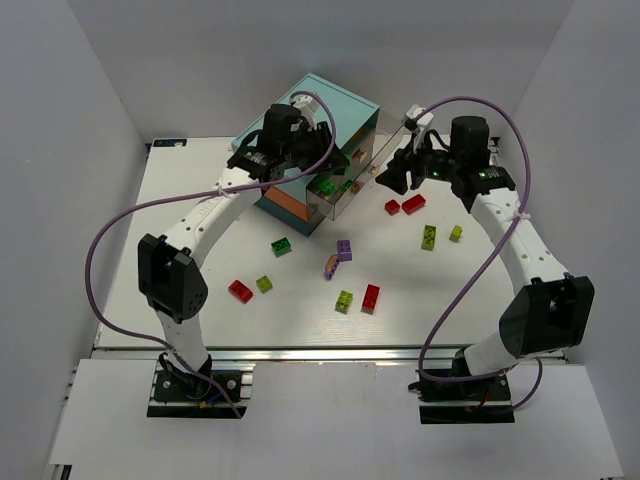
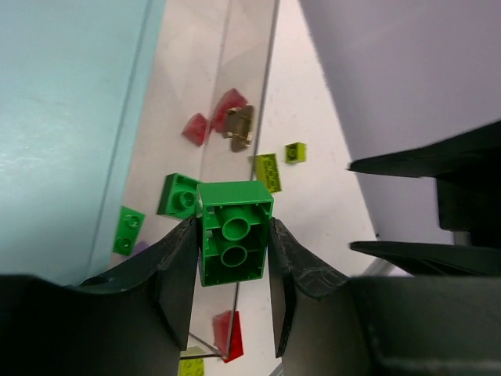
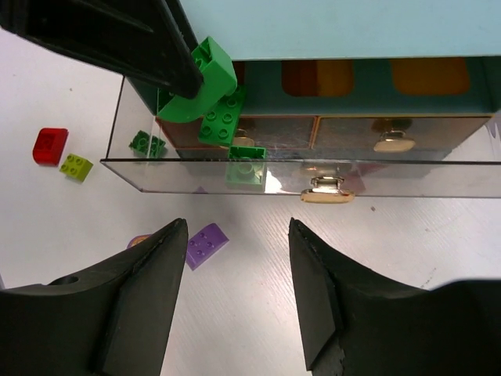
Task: Sort the legos into containers by color
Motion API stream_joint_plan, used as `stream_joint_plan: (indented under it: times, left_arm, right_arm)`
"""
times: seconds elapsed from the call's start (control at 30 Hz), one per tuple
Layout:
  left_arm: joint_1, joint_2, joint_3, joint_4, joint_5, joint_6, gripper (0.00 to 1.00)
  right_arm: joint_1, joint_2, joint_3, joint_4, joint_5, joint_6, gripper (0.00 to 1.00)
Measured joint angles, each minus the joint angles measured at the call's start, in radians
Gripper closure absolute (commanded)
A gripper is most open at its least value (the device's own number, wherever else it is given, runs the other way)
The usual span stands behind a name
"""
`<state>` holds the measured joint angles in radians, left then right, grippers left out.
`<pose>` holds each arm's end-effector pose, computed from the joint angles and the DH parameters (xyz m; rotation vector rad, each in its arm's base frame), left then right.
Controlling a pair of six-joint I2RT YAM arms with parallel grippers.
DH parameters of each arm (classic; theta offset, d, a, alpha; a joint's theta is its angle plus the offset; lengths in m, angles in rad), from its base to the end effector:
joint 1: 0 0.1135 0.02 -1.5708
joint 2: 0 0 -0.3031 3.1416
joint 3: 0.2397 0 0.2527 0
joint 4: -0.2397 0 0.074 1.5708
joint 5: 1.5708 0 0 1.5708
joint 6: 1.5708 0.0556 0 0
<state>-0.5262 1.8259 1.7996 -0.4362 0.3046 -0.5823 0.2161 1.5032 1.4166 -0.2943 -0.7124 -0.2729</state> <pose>0.3869 -0.2440 0.4036 0.1440 2.1569 -0.9818 0.3409 0.1121 0.4113 -0.9000 1.6826 0.6526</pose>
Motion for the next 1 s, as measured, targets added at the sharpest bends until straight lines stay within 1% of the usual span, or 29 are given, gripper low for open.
stream_joint_plan:
  times: [0.03, 0.1, 0.13, 0.2, 0.23, 0.3, 0.43, 0.5, 0.53, 0.57, 0.6, 0.63, 0.67, 0.73, 0.77, 0.8, 0.87, 0.9, 0.93, 1.0]
  left_arm:
    - [-0.002, 0.012, 0.016, -0.024, -0.018, 0.008, 0.59]
    - [-0.005, 0.033, 0.055, -0.056, -0.047, 0.020, 0.52]
    - [-0.006, 0.047, 0.080, -0.068, -0.059, 0.026, 0.43]
    - [-0.006, 0.064, 0.111, -0.079, -0.077, 0.039, 0.36]
    - [-0.007, 0.068, 0.118, -0.084, -0.084, 0.043, 0.32]
    - [-0.010, 0.068, 0.121, -0.092, -0.093, 0.046, 0.29]
    - [-0.014, 0.068, 0.139, -0.108, -0.107, 0.049, 0.28]
    - [-0.015, 0.068, 0.160, -0.118, -0.111, 0.050, 0.36]
    - [-0.015, 0.068, 0.173, -0.121, -0.115, 0.050, 0.42]
    - [-0.015, 0.068, 0.185, -0.124, -0.120, 0.050, 0.61]
    - [-0.014, 0.063, 0.192, -0.124, -0.130, 0.043, 0.71]
    - [-0.011, 0.053, 0.189, -0.125, -0.143, 0.043, 0.78]
    - [-0.008, 0.033, 0.176, -0.126, -0.154, 0.042, 0.83]
    - [-0.005, -0.040, 0.114, -0.124, -0.200, 0.034, 0.83]
    - [-0.002, -0.093, 0.064, -0.121, -0.229, 0.032, 0.81]
    - [0.003, -0.161, 0.005, -0.125, -0.261, 0.027, 0.65]
    - [0.013, -0.301, -0.105, -0.136, -0.322, 0.014, 0.46]
    - [0.017, -0.387, -0.172, -0.138, -0.356, 0.000, 0.38]
    - [0.023, -0.476, -0.240, -0.145, -0.389, -0.020, 0.27]
    - [0.033, -0.638, -0.363, -0.171, -0.453, -0.064, 0.21]
  right_arm:
    - [-0.005, -0.004, -0.004, 0.000, 0.000, 0.000, 0.40]
    - [-0.012, -0.006, -0.007, 0.002, 0.001, 0.000, 0.40]
    - [-0.015, -0.006, -0.007, 0.002, 0.001, 0.000, 0.39]
    - [-0.021, -0.006, -0.007, 0.002, 0.001, -0.001, 0.39]
    - [-0.025, -0.006, -0.007, 0.002, 0.000, -0.003, 0.37]
    - [-0.027, -0.006, -0.007, 0.001, -0.002, -0.011, 0.32]
    - [-0.032, -0.006, -0.007, -0.002, -0.024, -0.038, 0.31]
    - [-0.033, -0.006, -0.007, -0.006, -0.048, -0.063, 0.32]
    - [-0.033, -0.006, -0.007, -0.014, -0.064, -0.085, 0.33]
    - [-0.033, -0.006, -0.007, -0.026, -0.092, -0.127, 0.34]
    - [-0.033, -0.006, -0.006, -0.050, -0.123, -0.177, 0.36]
    - [-0.033, -0.007, -0.005, -0.084, -0.167, -0.246, 0.36]
    - [-0.032, -0.008, -0.005, -0.126, -0.210, -0.320, 0.36]
    - [-0.024, -0.012, -0.005, -0.222, -0.293, -0.517, 0.33]
    - [-0.016, -0.014, -0.005, -0.268, -0.324, -0.606, 0.32]
    - [0.002, -0.014, 0.000, -0.320, -0.351, -0.703, 0.30]
    - [0.058, 0.004, 0.039, -0.422, -0.369, -0.858, 0.28]
    - [0.099, 0.023, 0.074, -0.469, -0.371, -0.930, 0.26]
    - [0.145, 0.048, 0.115, -0.504, -0.367, -0.996, 0.25]
    - [0.238, 0.095, 0.172, -0.533, -0.351, -1.086, 0.21]
